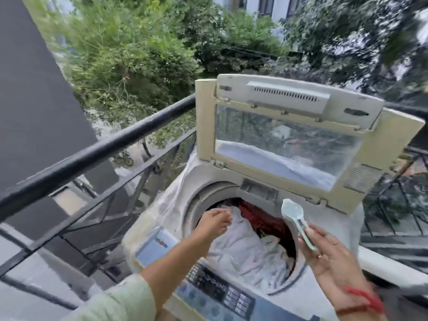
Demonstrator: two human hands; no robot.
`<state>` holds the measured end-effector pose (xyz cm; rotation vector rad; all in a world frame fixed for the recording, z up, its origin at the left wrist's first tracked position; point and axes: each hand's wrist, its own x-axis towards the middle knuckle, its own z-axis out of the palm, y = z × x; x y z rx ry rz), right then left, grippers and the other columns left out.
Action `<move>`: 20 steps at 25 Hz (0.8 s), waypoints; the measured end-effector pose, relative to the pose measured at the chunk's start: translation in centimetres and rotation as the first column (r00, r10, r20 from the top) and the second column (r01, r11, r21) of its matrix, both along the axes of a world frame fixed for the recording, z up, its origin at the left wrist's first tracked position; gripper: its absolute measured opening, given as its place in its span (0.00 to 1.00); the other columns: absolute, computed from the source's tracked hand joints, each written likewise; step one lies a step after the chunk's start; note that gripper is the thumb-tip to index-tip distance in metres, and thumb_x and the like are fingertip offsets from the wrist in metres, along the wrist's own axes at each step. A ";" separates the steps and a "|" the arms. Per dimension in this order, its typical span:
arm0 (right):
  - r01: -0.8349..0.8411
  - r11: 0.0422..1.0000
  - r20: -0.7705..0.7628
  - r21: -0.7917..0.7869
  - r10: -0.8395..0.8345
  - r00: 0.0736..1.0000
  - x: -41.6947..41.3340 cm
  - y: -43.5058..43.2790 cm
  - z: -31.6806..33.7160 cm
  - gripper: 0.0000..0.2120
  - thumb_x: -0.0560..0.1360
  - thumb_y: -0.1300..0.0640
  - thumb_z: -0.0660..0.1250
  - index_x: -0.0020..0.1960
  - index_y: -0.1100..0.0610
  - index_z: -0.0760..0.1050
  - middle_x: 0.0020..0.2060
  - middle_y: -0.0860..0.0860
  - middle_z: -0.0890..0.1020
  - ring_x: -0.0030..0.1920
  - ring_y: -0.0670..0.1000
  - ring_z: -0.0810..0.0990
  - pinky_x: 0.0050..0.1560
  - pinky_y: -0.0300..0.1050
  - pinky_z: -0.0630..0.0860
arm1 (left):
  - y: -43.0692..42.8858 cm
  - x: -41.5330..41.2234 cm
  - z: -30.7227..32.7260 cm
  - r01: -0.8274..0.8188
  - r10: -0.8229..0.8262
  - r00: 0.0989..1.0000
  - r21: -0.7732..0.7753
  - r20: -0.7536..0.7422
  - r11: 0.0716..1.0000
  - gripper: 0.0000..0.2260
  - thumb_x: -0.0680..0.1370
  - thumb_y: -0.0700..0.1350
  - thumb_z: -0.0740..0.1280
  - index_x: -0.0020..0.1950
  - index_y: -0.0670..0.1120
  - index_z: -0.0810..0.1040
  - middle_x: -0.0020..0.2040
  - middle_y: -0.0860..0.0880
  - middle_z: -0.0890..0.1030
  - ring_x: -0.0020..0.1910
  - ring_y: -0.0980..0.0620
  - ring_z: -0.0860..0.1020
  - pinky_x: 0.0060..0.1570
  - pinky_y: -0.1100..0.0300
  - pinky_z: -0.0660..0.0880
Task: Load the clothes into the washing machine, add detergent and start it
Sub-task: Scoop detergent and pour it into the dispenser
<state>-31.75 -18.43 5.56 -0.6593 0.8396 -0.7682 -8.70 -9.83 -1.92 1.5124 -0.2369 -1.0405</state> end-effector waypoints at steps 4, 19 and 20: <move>0.163 0.985 -0.003 0.051 -0.163 0.987 2.2 -1.4 -1.8 0.06 0.73 0.69 0.63 0.46 0.64 0.78 0.35 0.53 0.85 0.32 0.46 0.83 0.33 0.36 0.80 | -6.3 3.0 -2.9 0.191 -0.173 0.977 0.143 -0.128 0.971 0.06 0.76 0.47 0.68 0.47 0.46 0.75 0.42 0.48 0.76 0.39 0.54 0.75 0.43 0.61 0.74; 0.260 0.965 -0.304 0.016 -0.243 0.921 14.2 -8.9 -9.0 0.08 0.72 0.74 0.64 0.46 0.63 0.75 0.34 0.54 0.82 0.34 0.48 0.81 0.34 0.35 0.79 | -15.6 5.4 -8.1 0.075 -0.048 0.859 0.034 -0.509 0.997 0.18 0.77 0.44 0.67 0.64 0.38 0.71 0.57 0.40 0.79 0.51 0.49 0.79 0.59 0.57 0.73; 0.254 0.967 -0.337 -0.006 -0.241 0.910 14.7 -9.2 -9.5 0.08 0.72 0.74 0.64 0.46 0.63 0.75 0.32 0.53 0.82 0.31 0.46 0.81 0.33 0.34 0.79 | -15.7 5.5 -8.2 0.075 -0.051 0.860 0.027 -0.508 0.997 0.16 0.77 0.43 0.68 0.61 0.39 0.71 0.57 0.40 0.79 0.50 0.50 0.80 0.58 0.58 0.73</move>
